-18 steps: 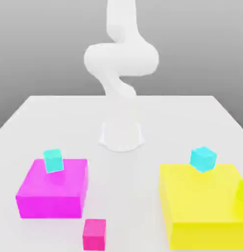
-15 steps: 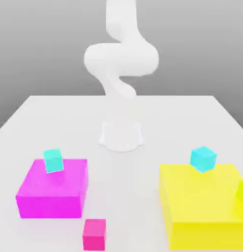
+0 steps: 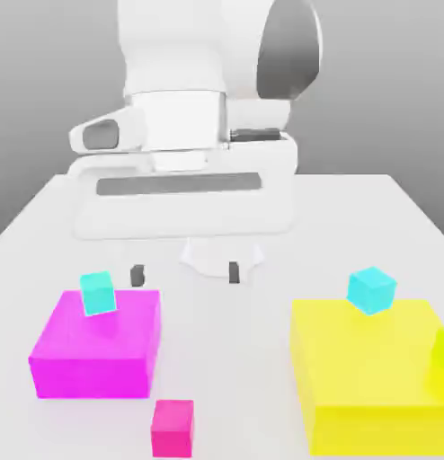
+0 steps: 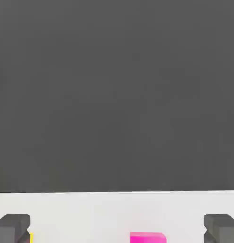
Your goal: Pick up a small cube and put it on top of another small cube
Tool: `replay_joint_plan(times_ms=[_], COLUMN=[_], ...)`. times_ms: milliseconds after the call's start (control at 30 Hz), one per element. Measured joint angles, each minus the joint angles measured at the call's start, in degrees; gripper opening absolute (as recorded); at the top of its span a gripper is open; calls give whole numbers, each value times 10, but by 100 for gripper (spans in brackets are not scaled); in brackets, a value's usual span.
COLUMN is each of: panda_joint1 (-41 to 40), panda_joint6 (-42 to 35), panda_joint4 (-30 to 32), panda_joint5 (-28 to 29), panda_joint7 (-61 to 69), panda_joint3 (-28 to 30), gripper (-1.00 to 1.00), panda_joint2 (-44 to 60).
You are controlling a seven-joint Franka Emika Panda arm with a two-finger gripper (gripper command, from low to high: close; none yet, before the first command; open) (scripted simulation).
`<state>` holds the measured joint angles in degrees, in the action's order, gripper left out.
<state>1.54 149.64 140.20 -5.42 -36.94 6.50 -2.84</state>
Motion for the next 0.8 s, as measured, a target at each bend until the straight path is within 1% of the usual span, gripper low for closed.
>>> replay_joint_plan(times_ms=[233, 400, 433, 633, 700, 800], panda_joint1=[-11, -27, -30, -33, -29, -20], panda_joint6=[62, 138, 150, 156, 140, 95], panda_joint4=[29, 15, 12, 11, 15, 26], panda_joint5=[7, -15, -19, -20, -14, 4], panda_joint7=[12, 31, 34, 35, 30, 17], panda_joint3=[8, -11, -15, -18, -12, 0], gripper=[0, 0, -100, -100, -100, -100], panda_joint2=[143, 247, 263, 270, 250, 194])
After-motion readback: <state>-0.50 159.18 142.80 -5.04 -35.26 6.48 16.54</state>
